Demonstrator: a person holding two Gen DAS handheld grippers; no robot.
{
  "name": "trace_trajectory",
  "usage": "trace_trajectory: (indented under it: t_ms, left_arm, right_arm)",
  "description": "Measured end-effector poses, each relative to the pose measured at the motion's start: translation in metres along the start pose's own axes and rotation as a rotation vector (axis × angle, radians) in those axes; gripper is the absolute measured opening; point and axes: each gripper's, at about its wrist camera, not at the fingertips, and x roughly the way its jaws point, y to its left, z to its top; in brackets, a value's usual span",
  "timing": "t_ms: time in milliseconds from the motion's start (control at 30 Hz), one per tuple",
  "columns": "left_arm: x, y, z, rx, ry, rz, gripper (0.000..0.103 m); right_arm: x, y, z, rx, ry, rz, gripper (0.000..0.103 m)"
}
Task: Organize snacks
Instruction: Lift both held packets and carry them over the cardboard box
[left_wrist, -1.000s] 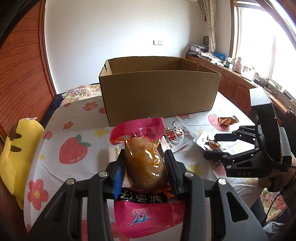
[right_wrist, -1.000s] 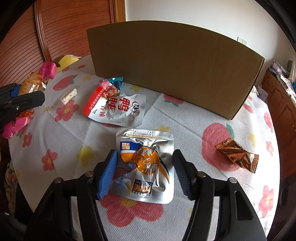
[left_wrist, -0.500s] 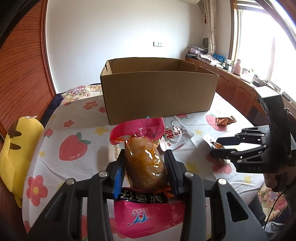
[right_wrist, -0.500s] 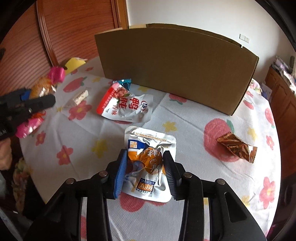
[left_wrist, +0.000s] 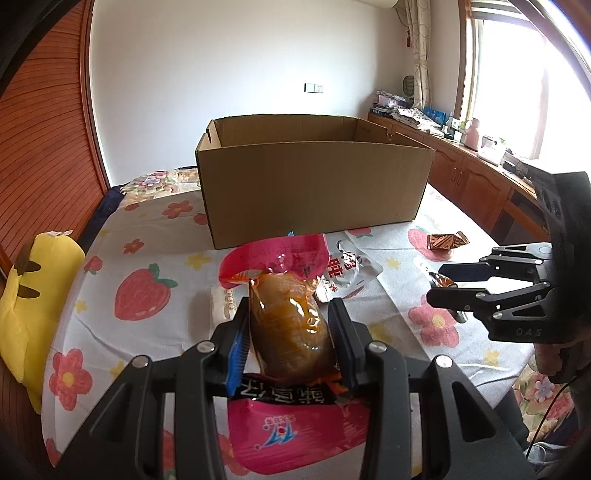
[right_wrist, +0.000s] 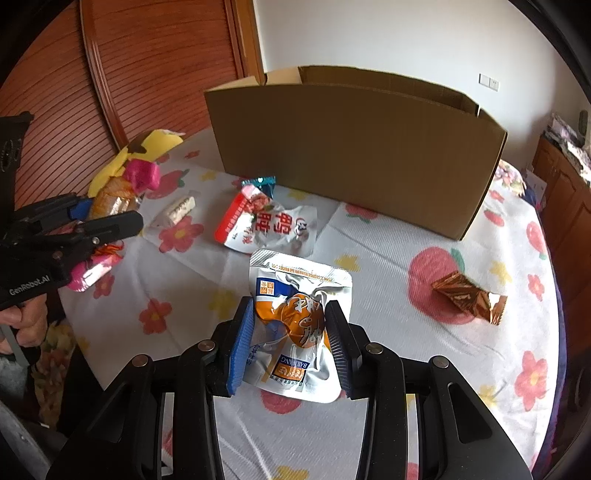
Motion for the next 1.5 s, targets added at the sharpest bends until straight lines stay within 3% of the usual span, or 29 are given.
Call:
trace_trajectory:
  t_ms: [367, 733, 1267, 1500]
  left_arm:
    - [-0.006, -0.006, 0.022, 0.017, -0.049, -0.019, 0.039]
    - [0.001, -0.001, 0.075, 0.045, -0.114, -0.036, 0.039]
    - [0.04, 0.015, 0.146, 0.093, -0.148, -0.017, 0.039]
    - [0.064, 0.014, 0.168, 0.11, -0.15, -0.027, 0.039]
  right_arm:
    - [-0.028, 0.005, 0.022, -0.05, -0.076, -0.01, 0.039]
    - [-0.051, -0.005, 0.074, -0.122, -0.165, -0.048, 0.039]
    - [-0.035, -0.046, 0.149, -0.158, -0.265, -0.072, 0.039]
    - [-0.012, -0.063, 0.165, -0.161, -0.261, -0.072, 0.039]
